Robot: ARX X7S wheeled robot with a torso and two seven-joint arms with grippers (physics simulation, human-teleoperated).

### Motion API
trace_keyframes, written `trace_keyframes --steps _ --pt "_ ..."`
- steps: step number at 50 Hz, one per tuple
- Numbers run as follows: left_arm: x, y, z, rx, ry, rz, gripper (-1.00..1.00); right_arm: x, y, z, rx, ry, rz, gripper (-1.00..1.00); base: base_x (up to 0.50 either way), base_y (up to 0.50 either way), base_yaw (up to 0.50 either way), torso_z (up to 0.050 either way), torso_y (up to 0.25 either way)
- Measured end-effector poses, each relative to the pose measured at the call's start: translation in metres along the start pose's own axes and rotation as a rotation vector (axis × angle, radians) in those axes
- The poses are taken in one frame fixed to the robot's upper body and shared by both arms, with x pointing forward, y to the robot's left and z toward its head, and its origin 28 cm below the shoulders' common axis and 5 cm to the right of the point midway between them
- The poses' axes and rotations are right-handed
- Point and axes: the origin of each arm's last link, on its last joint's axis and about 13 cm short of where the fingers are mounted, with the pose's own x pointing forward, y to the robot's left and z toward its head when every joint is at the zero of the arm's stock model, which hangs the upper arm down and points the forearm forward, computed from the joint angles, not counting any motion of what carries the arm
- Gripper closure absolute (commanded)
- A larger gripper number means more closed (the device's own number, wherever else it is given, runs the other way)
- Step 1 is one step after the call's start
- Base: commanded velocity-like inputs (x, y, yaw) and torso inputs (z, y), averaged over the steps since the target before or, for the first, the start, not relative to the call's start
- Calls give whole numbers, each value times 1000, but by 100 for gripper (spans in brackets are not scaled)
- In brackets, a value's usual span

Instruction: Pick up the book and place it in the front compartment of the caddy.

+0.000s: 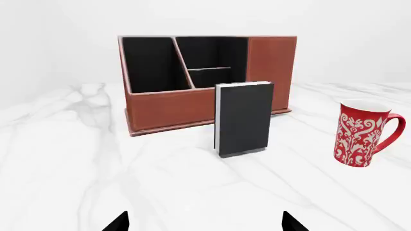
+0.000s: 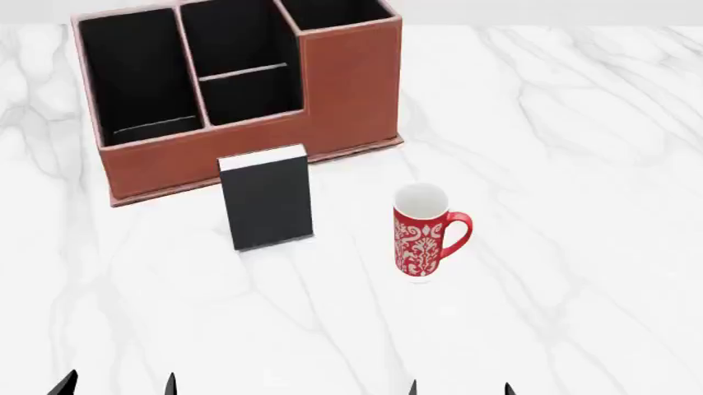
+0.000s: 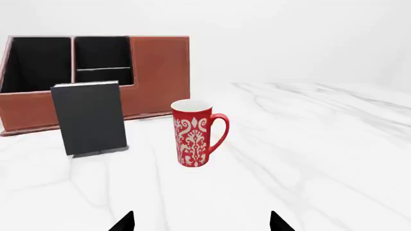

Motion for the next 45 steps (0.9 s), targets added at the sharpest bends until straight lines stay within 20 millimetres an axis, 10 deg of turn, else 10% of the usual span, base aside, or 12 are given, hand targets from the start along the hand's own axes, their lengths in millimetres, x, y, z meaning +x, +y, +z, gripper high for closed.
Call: trace_keyframes --steps 24,45 --pt "-1 1 7 5 -36 -24 -100 -3 -3 6 -25 -7 -12 -100 0 0 0 0 0" --pt "-10 16 82 -47 -288 9 -100 -17 -24 108 -25 -293 -107 -100 0 0 0 0 0"
